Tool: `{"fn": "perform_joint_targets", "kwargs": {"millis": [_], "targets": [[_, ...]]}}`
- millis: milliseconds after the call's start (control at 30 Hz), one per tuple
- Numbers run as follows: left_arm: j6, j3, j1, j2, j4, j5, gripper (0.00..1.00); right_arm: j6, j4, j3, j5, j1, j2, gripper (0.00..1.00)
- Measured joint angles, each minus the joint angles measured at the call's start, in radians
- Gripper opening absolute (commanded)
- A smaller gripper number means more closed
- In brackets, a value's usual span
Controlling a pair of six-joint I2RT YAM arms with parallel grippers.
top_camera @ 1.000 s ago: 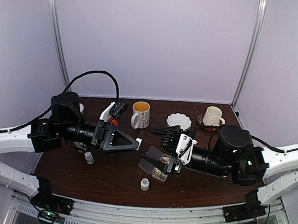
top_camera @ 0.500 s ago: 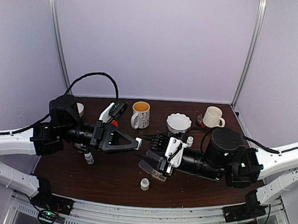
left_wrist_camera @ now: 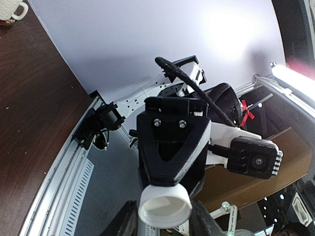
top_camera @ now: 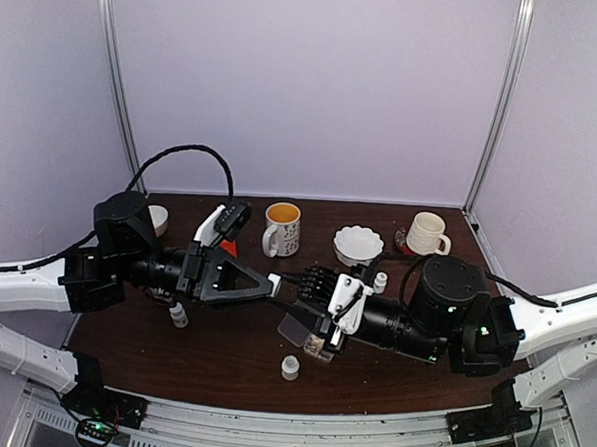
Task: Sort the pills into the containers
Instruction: Pass from the left arm to the right, then place the lid of the pill bottle on the pill bottle.
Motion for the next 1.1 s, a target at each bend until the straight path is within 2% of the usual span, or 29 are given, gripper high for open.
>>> {"fn": "perform_joint_targets", "kwargs": {"millis": [33,133,333,533,733,867,1000,1100], "targets": [[0.000,-0.005,0.000,0.000,0.006,0.000,0.59,0.000,0.000,0.000,0.000,0.000,0.000,0.25],[-0.002,-0.018,0.000,-0.001,0.009,0.001,0.75,0.002,0.004,0.000,0.002,0.000,0.000,0.23],[0.041,-0.032,0.019,-0.062,-0.079,-0.051,0.84,0.023,-0.002,-0.011,0.011,0.000,-0.013,0.21],[0.166,-0.030,0.054,-0.143,-0.302,-0.203,0.85,0.125,-0.111,-0.074,0.019,-0.004,-0.104,0.19],[0.336,-0.043,0.055,-0.116,-0.483,-0.369,0.83,0.319,-0.373,-0.043,-0.042,-0.068,-0.114,0.18],[0.479,-0.117,0.027,-0.116,-0.481,-0.496,0.81,0.453,-0.550,0.023,-0.122,-0.108,-0.049,0.18],[0.576,-0.265,0.003,-0.121,-0.412,-0.595,0.81,0.558,-0.724,0.130,-0.208,-0.127,0.055,0.17],[0.595,-0.336,0.002,-0.104,-0.377,-0.656,0.73,0.603,-0.846,0.238,-0.241,-0.130,0.145,0.16]]}}
